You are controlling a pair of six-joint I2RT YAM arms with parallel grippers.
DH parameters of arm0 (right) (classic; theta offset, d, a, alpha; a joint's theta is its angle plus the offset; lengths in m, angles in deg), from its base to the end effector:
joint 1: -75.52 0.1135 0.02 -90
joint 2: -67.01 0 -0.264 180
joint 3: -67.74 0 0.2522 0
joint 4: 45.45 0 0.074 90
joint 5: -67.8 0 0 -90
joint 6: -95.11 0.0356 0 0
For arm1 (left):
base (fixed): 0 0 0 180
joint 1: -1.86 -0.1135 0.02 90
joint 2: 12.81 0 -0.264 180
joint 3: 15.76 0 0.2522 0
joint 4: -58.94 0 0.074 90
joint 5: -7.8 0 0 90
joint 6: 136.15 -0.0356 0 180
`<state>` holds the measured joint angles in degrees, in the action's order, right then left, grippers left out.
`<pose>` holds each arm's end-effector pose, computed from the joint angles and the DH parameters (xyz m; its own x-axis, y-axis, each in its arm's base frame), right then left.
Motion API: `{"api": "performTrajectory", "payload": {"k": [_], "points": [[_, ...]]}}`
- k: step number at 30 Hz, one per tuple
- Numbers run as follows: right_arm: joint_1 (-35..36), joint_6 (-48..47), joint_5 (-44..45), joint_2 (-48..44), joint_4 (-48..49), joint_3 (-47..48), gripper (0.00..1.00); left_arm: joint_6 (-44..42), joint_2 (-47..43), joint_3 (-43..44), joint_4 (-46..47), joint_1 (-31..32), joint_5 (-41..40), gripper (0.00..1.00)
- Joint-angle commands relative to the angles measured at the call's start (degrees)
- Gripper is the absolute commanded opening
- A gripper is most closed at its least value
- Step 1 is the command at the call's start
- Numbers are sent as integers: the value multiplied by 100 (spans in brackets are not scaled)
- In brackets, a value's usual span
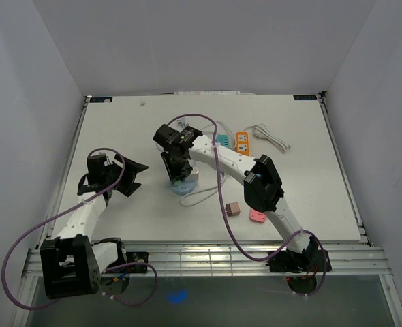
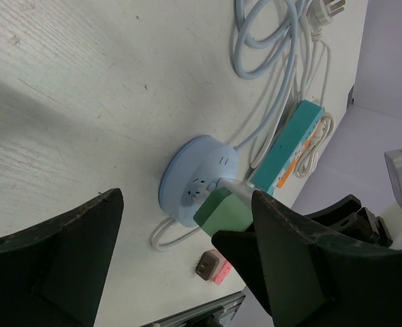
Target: Insert the plug
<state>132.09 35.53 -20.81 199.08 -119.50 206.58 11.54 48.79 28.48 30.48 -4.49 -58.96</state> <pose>0.2705 0.4082 0.2381 -0.8580 -0.3810 -0.3444 -0.4577 0.8715 0.1763 0.2098 0.0092 0.1939 -0.5261 -0.8399 -0.1333 -0.5106 0.4373 -0.7403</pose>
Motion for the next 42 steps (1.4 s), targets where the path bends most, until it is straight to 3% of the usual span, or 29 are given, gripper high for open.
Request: {"api": "performTrajectory", "payload": {"k": [1, 30, 37, 42], "points": [[-68, -53, 151, 29, -149, 289, 8, -118, 45, -7, 169, 46, 119, 86], [-156, -167, -385, 82, -351, 175, 8, -144, 458, 81, 354, 512, -118, 84], [-165, -115, -174, 187, -466, 193, 8, -91, 440, 46, 415, 538, -206, 84], [-173, -141, 97, 521, -738, 534, 8, -83, 685, 72, 599, 915, -250, 84]]}}
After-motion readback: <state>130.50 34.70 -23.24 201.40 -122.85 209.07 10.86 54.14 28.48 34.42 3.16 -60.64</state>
